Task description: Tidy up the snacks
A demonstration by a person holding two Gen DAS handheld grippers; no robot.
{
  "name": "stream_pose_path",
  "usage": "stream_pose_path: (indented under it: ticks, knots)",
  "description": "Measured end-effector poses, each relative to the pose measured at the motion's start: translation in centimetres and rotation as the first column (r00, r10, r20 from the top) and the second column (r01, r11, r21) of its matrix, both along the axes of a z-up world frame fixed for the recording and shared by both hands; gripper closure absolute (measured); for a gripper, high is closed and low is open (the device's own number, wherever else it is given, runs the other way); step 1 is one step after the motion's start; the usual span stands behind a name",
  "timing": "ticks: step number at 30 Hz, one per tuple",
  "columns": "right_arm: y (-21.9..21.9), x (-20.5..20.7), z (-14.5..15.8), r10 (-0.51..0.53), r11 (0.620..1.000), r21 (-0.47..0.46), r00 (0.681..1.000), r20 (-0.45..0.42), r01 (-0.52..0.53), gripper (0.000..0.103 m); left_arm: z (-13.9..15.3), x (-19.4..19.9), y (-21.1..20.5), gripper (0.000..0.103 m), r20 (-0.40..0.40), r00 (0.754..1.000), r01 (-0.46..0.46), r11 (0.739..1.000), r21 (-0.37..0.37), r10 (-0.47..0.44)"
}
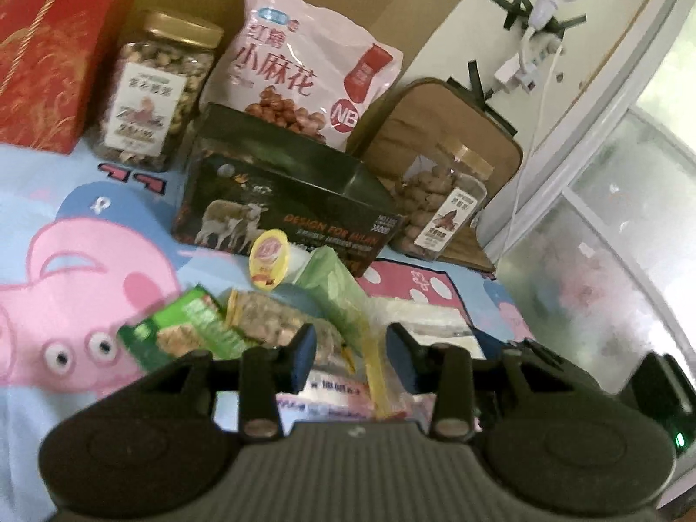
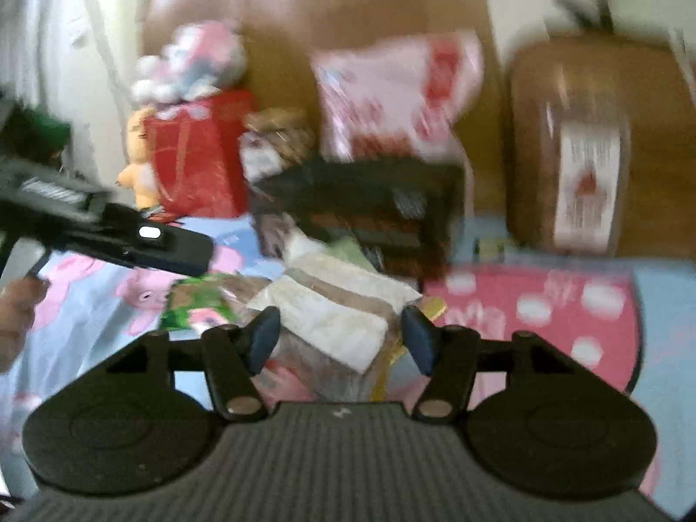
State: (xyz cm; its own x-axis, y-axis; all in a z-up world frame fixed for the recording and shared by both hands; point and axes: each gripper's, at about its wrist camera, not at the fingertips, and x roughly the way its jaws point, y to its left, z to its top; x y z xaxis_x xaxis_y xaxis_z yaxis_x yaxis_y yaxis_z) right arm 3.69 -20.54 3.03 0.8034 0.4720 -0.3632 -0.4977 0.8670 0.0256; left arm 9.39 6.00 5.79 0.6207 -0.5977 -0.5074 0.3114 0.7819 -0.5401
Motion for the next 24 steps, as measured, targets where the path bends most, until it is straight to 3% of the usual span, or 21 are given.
stream_pose_path:
  ticks: [3, 6, 10, 14, 18, 21, 24]
  knots:
    - [1.2, -2.0, 0.9, 0.093, 0.995, 0.035, 0.995, 0.031, -0.095, 0.04, 0.2, -1.5, 1.4, 0.059, 0.012, 1.0, -0.014, 0.999, -0.041, 0.015]
    - [2.7, -2.9, 0.8, 0.183, 0.981, 0.062, 0.983, -0.021, -0.181, 0.041, 0.3, -3.3, 2.7, 0.059, 0.02, 0.999, -0.03, 0.998, -0.05, 0.031]
    - [4.8, -4.3, -0.5, 0.238, 0.971, 0.015, 0.971, -0.037, -0.237, 0.042, -0.8, -5.1, 4.1, 0.054, -0.01, 0.998, -0.056, 0.998, -0.02, 0.055]
    - [5.7, -3.7, -0.4, 0.232, 0.972, 0.049, 0.969, -0.09, -0.229, 0.038, -2.2, -5.8, 4.6, 0.053, -0.049, 0.997, -0.062, 0.998, -0.011, 0.061]
    - [7.3, -3.5, 0.3, 0.242, 0.97, 0.006, 0.969, -0.055, -0.242, 0.037, -2.7, -6.2, 5.2, 0.053, -0.072, 0.995, -0.074, 0.997, -0.025, 0.072]
    - [6.8, -4.1, 0.3, 0.243, 0.97, -0.013, 0.969, -0.045, -0.244, 0.02, -3.0, -6.6, 5.2, 0.048, -0.084, 0.995, -0.058, 0.998, -0.025, 0.055]
    - [5.2, -4.4, -0.4, 0.204, 0.978, -0.016, 0.976, -0.082, -0.206, 0.017, -3.5, -6.7, 4.7, 0.047, -0.105, 0.994, -0.017, 0.999, -0.035, 0.014]
